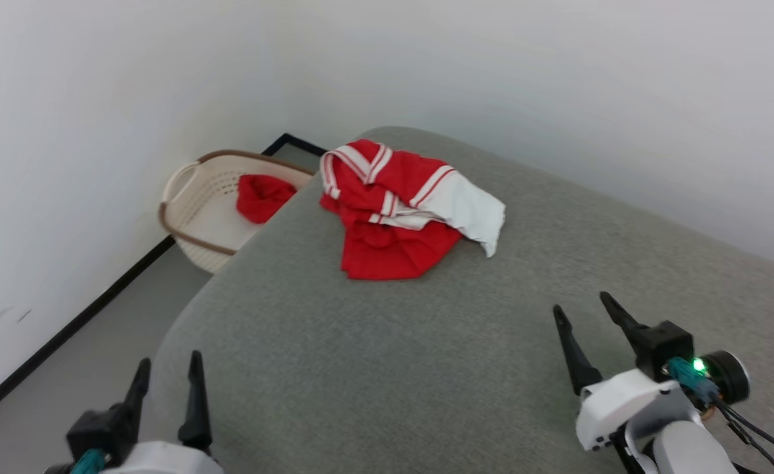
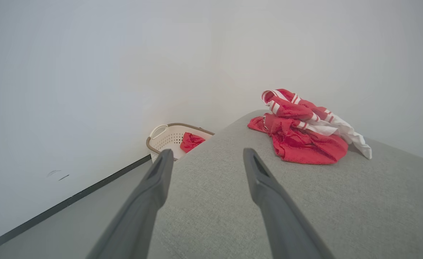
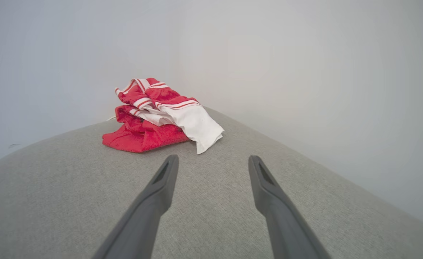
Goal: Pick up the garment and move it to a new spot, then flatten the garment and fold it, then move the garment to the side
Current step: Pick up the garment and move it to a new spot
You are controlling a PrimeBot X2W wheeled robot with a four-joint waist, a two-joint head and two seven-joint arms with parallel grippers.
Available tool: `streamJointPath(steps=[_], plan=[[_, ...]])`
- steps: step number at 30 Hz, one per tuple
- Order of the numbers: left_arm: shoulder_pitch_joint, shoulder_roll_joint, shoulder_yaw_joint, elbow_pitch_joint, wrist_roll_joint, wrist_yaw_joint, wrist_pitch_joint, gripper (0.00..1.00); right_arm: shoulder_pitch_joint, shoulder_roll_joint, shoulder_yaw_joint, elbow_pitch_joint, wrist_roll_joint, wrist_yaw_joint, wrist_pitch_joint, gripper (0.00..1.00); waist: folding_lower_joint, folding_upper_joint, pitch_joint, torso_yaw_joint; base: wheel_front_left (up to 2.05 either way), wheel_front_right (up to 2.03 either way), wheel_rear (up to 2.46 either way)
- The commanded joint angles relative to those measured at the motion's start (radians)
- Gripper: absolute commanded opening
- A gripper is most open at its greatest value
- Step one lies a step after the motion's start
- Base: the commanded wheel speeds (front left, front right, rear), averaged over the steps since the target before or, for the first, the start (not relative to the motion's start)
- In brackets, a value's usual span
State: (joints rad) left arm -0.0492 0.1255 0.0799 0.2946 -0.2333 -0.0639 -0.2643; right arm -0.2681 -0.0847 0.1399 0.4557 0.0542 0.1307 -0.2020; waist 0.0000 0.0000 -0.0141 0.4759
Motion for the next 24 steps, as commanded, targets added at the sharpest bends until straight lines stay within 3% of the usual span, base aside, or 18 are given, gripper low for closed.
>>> streamJointPath(steps=[1,13,24], plan=[[0.016,-0.006,0.01,-0.014,-0.006,0.008,0.0,1.0,-0.016,-0.005,0.018,0.012,0.011,0.0,0.0,1.0,0.0,0.0,0.019,0.044,0.0,0.0,0.0],[0.095,-0.038,0.065,-0.099,-0.002,0.013,0.0,1.0,-0.109,-0.012,0.137,0.112,0.086,0.0,-0.032,1.0,0.0,0.0,0.034,0.051,0.0,0.0,0.0],[-0.09,0.041,-0.048,0.015,0.05,-0.045,0.023,1.0,-0.022,-0.023,0.051,0.092,0.067,0.0,-0.056,1.0,0.0,0.0,0.026,0.018,0.0,0.0,0.0]])
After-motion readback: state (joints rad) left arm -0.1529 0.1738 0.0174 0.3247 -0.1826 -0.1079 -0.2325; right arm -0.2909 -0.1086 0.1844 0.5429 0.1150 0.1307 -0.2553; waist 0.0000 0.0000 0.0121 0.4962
